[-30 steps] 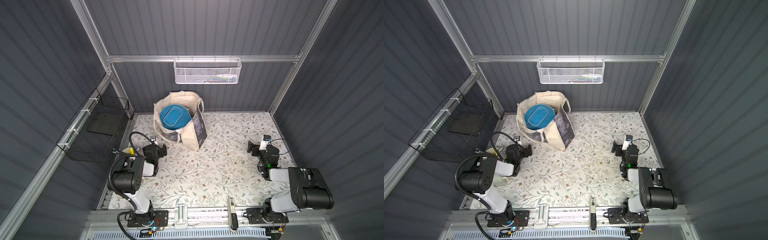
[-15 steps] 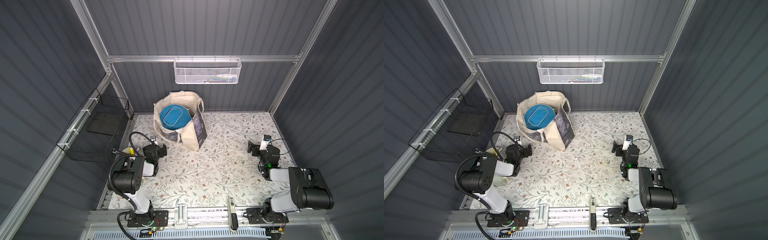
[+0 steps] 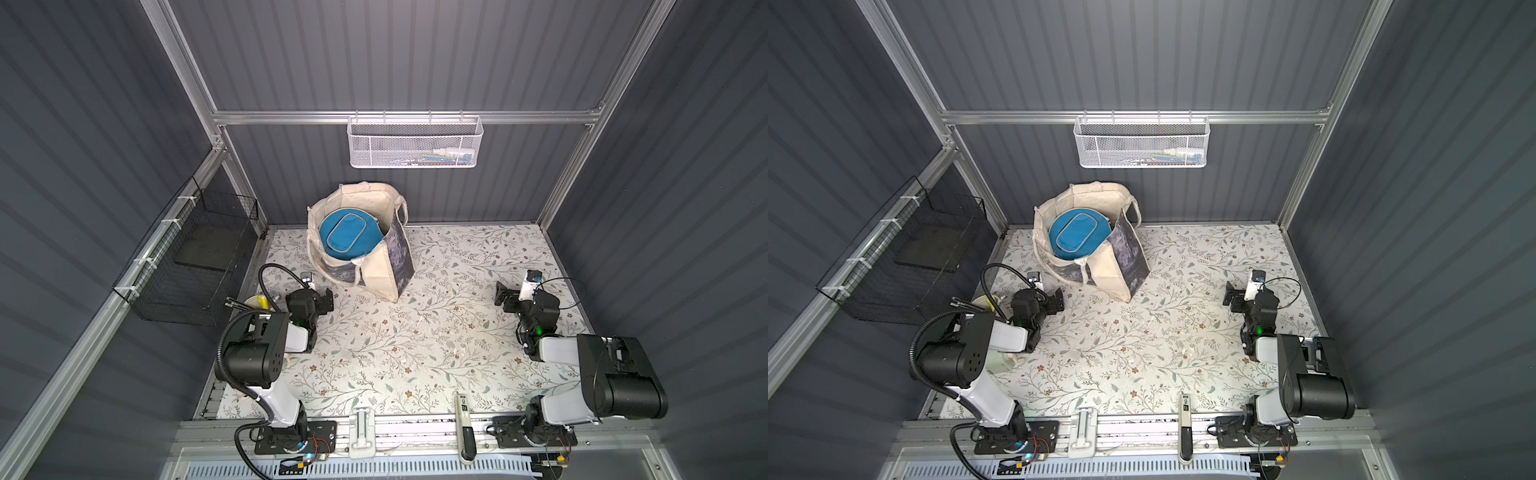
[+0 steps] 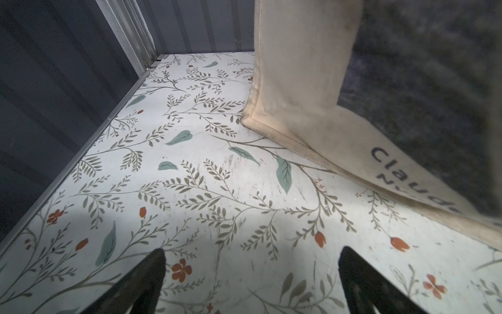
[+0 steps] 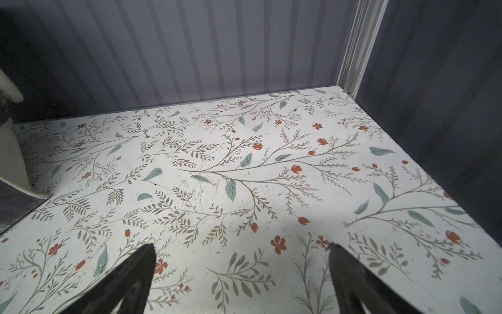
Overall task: Remove the ping pong set from the canvas bag
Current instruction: Move the canvas bag to the center of the board.
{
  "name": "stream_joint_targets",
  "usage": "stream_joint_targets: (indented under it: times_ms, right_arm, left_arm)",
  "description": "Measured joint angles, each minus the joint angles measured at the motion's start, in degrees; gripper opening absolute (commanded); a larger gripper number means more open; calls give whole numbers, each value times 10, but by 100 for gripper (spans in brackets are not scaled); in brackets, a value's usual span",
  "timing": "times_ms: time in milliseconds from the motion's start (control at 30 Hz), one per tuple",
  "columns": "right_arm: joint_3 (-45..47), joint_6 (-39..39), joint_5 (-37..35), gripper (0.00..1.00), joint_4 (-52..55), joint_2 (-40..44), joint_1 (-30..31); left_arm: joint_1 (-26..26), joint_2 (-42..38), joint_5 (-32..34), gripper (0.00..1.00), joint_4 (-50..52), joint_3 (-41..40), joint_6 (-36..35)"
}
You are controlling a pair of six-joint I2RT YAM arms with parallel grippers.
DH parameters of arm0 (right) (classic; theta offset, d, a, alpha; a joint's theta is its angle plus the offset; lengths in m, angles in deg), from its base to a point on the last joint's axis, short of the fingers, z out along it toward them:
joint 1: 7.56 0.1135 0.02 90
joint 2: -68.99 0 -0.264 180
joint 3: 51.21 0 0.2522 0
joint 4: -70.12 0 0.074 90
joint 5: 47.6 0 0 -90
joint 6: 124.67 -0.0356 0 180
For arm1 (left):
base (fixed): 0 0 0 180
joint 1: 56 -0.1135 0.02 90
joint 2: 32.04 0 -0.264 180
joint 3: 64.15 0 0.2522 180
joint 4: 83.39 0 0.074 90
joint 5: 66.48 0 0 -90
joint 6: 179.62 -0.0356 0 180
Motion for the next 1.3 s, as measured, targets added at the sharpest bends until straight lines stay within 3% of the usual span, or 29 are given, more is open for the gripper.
stream_joint_targets:
  times_ms: [200, 267, 433, 533, 733, 833, 933, 1300]
  right_arm:
    - [0, 0, -2, 99, 0, 0, 0]
    - [0, -1, -32, 99, 10, 11, 8]
    - [-24, 8, -99, 99, 134, 165, 51]
    - [-129, 4, -112, 99, 274, 222, 87]
    - [-411, -46, -123, 99, 505, 216, 202]
    - [-517, -74, -115, 99, 562, 186, 267]
    - [-580, -101, -111, 99, 600, 151, 314]
    - [-724, -203, -111, 99, 718, 19, 379]
  left_arm:
    - [0, 0, 0, 100, 0, 0, 0]
    - [0, -6, 7, 100, 16, 3, 0]
    - [2, -145, 38, 100, 221, 82, 14]
    - [6, -207, 50, 100, 341, 211, 26]
    - [31, -221, 63, 100, 525, 435, 24]
    - [40, -181, 58, 100, 606, 542, -2]
    - [42, -93, 37, 100, 679, 679, -42]
    - [24, 235, -27, 100, 939, 1066, -143]
